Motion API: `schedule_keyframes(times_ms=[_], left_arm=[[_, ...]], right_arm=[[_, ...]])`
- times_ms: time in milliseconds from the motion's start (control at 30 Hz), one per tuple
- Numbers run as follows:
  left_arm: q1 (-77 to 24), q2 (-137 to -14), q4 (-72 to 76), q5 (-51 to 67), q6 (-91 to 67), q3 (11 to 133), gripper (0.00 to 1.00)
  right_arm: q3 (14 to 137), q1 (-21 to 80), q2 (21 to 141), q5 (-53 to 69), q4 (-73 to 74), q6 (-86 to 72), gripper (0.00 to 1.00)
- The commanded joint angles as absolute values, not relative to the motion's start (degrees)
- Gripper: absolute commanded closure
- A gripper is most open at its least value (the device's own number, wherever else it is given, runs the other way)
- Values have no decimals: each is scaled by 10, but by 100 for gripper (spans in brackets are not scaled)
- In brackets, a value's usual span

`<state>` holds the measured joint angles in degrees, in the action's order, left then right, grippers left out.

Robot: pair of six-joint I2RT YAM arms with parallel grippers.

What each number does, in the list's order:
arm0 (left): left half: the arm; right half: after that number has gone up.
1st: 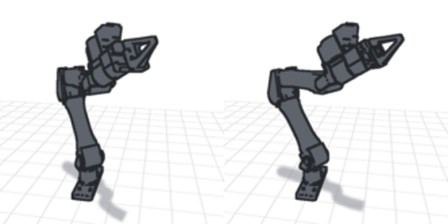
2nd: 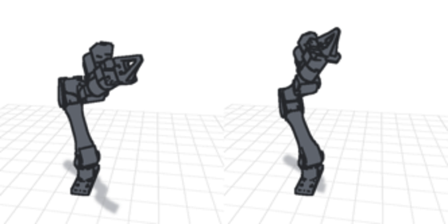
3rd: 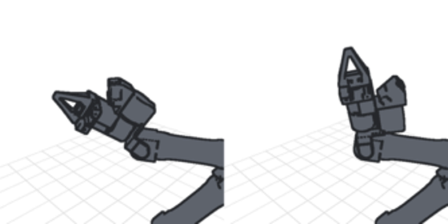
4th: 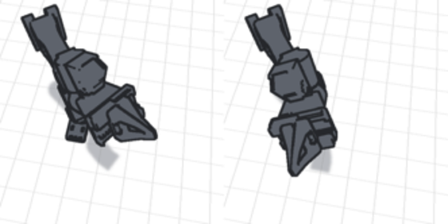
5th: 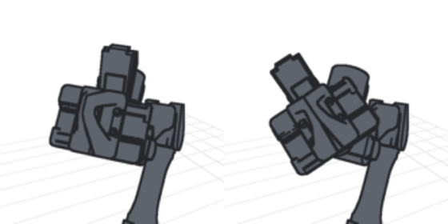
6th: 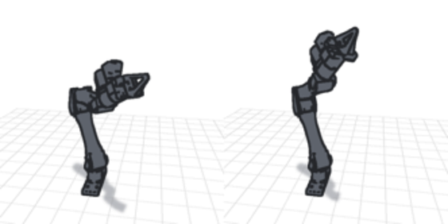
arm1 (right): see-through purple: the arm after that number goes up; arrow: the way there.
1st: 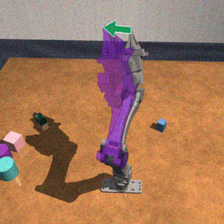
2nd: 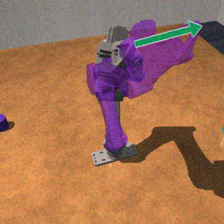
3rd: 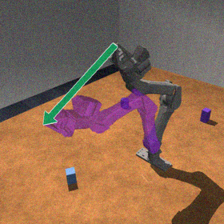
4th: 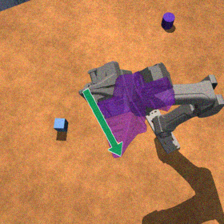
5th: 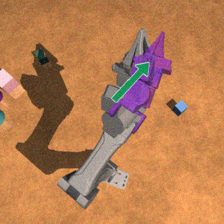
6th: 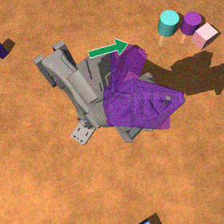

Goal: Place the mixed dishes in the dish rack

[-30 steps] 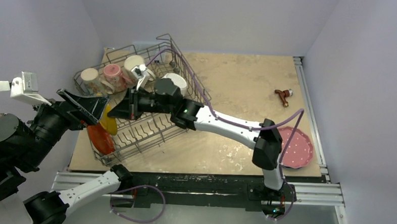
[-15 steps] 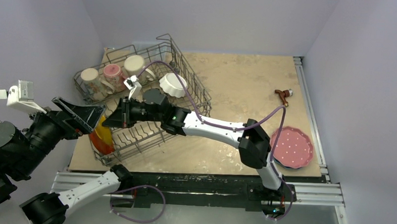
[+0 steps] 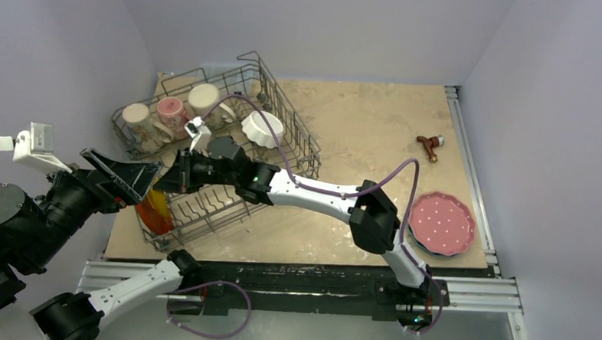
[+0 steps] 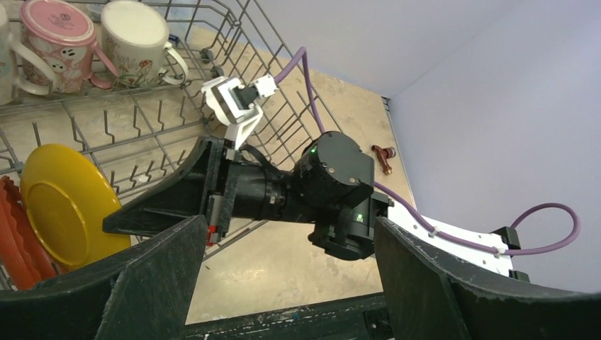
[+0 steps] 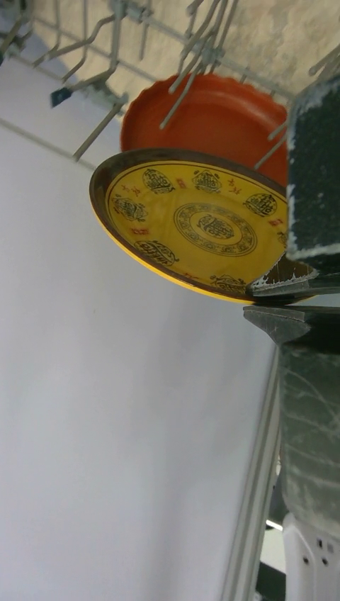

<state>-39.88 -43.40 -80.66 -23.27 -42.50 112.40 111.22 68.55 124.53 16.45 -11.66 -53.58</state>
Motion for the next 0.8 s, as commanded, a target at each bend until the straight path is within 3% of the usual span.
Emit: schedule_keyframes(times_ms=[0, 600, 767], left_arm=[[-400, -440, -800, -224, -430, 1135, 14], [-399, -446, -795, -220, -442, 1128, 15], [-399, -446, -796, -220, -445, 1126, 15]], right_arm=[[1144, 686, 1248, 131, -91, -524, 100], [1258, 692, 1339, 81, 58, -482, 99], [1262, 697, 1345, 79, 76, -473, 83]])
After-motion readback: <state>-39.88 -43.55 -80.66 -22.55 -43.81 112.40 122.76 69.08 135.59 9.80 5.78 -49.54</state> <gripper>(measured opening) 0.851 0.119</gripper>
